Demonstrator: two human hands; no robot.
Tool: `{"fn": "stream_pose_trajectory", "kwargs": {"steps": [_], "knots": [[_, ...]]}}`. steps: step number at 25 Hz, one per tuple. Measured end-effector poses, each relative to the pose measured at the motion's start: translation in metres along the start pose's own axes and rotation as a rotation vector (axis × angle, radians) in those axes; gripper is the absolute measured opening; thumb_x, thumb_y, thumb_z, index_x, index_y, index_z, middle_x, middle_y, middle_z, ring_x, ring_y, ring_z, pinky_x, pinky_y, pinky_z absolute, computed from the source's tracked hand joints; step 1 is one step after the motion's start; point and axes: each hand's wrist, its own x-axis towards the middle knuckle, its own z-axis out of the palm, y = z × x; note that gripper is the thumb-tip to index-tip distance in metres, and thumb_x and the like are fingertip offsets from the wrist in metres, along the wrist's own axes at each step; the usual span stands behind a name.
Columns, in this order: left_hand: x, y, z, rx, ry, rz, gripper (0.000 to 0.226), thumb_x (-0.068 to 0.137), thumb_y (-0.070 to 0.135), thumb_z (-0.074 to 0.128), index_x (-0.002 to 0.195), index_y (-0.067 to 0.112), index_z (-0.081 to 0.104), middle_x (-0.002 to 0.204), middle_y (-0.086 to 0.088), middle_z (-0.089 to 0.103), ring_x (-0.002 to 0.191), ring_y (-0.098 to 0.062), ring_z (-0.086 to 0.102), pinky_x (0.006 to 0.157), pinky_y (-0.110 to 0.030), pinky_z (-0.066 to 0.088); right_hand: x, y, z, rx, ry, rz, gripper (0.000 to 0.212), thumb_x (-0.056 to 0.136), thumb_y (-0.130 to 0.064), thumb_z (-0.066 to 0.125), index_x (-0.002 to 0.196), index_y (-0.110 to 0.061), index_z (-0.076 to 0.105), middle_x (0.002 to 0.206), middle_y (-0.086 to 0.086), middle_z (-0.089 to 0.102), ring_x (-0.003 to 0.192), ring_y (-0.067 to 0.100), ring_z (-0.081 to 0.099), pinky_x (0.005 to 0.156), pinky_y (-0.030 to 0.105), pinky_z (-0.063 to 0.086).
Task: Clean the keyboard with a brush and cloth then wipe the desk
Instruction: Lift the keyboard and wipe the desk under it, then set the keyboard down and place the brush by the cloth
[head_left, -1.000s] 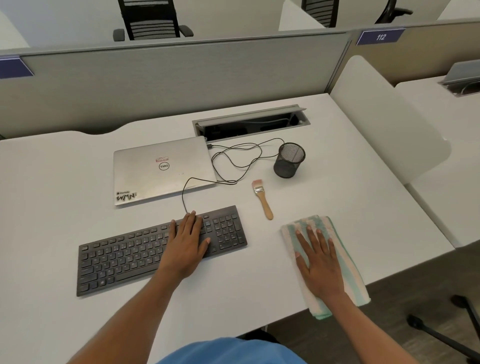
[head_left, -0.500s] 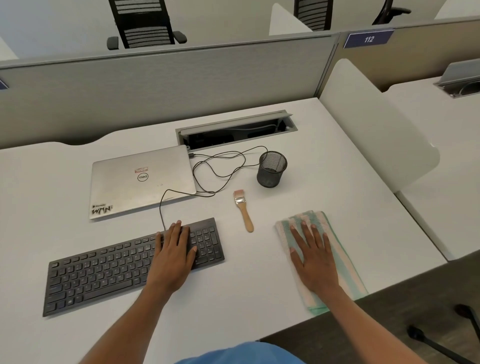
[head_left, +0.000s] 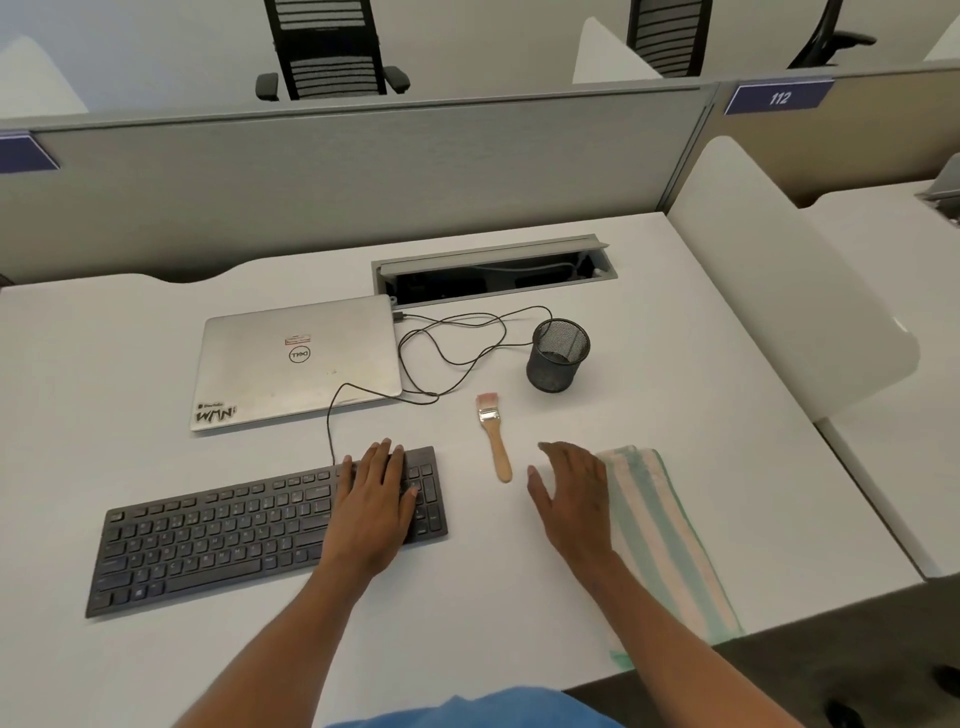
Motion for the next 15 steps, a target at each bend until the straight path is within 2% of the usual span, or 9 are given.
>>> {"fn": "stream_pose_trajectory", "kwargs": {"steps": [3, 7, 11, 15], "knots": [[0.005, 0.004, 0.000, -0.018, -0.001, -0.011, 0.067, 0.107, 0.048, 0.022, 0.160, 0.010, 0.037, 0.167, -0.013, 0.037, 0.156, -0.030, 0.032, 0.130, -0.057, 0.016, 0.015, -0.025, 0.018, -0.061, -0.078, 0.007, 0.034, 0.094, -0.044, 0.058, 0.118, -0.020, 0.063, 0.107, -0.003, 0.063, 0.101, 0.022, 0.057, 0.089, 0.037, 0.044], [0.012, 0.009, 0.001, -0.035, -0.018, -0.007, 0.069, 0.107, 0.049, 0.018, 0.163, 0.011, 0.032, 0.170, -0.010, 0.033, 0.159, -0.028, 0.026, 0.132, -0.054, 0.010, 0.017, -0.047, 0.039, -0.172, -0.137, 0.110, 0.038, 0.087, -0.055, 0.062, 0.104, -0.021, 0.063, 0.096, -0.002, 0.060, 0.089, 0.022, 0.055, 0.078, 0.037, 0.046], [0.017, 0.014, 0.001, -0.040, -0.025, 0.002, 0.069, 0.108, 0.049, 0.019, 0.164, 0.011, 0.029, 0.170, -0.010, 0.032, 0.160, -0.027, 0.025, 0.132, -0.053, 0.006, 0.015, -0.058, 0.049, -0.196, -0.149, 0.255, 0.028, 0.085, -0.046, 0.072, 0.093, -0.021, 0.062, 0.092, -0.001, 0.057, 0.087, 0.021, 0.053, 0.073, 0.035, 0.047], [0.021, 0.021, 0.004, -0.058, -0.030, 0.013, 0.068, 0.108, 0.048, 0.019, 0.163, 0.010, 0.033, 0.168, -0.011, 0.036, 0.158, -0.028, 0.029, 0.131, -0.053, 0.008, 0.019, -0.062, 0.050, -0.155, -0.140, 0.354, 0.021, 0.084, -0.037, 0.072, 0.088, -0.019, 0.062, 0.089, -0.001, 0.058, 0.085, 0.020, 0.054, 0.072, 0.035, 0.048]]}}
